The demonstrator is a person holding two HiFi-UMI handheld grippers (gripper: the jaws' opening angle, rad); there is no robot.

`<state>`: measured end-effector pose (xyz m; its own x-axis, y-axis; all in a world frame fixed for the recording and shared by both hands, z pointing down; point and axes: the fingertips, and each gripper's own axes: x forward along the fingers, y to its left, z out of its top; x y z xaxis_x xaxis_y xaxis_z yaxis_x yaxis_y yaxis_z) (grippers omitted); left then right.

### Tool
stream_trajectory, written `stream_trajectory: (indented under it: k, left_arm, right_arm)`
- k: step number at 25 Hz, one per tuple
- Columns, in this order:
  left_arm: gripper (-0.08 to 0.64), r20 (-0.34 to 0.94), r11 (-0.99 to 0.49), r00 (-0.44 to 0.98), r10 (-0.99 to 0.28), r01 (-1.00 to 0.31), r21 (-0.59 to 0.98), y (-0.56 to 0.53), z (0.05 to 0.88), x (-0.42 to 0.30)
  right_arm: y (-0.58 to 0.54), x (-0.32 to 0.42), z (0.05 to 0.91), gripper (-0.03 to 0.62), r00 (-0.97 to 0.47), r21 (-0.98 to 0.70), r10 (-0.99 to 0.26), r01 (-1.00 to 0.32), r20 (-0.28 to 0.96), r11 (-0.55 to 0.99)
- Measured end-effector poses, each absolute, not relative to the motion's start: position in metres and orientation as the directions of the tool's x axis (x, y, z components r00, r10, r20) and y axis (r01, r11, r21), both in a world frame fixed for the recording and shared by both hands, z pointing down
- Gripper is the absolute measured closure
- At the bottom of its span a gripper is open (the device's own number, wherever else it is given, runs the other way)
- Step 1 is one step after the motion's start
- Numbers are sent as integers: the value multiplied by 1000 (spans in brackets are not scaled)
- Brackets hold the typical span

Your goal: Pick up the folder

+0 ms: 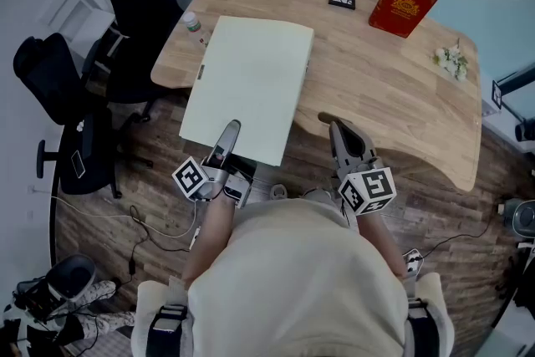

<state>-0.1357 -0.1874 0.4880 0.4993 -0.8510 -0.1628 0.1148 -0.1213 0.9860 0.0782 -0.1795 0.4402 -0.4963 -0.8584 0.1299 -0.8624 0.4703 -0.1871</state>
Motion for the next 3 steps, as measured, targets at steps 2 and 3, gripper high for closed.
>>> stream_trajectory:
  k: [2, 3]
  left_arm:
    - [279, -160, -120, 501, -851, 113, 986, -187, 488, -135]
    - [279, -160, -119, 502, -850, 112, 987, -187, 488, -135]
  right_arm:
    - [-179, 78, 440, 575, -496, -185, -859, -863, 130, 470]
    - [-179, 78, 439, 575, -496, -184, -858, -863, 130, 471]
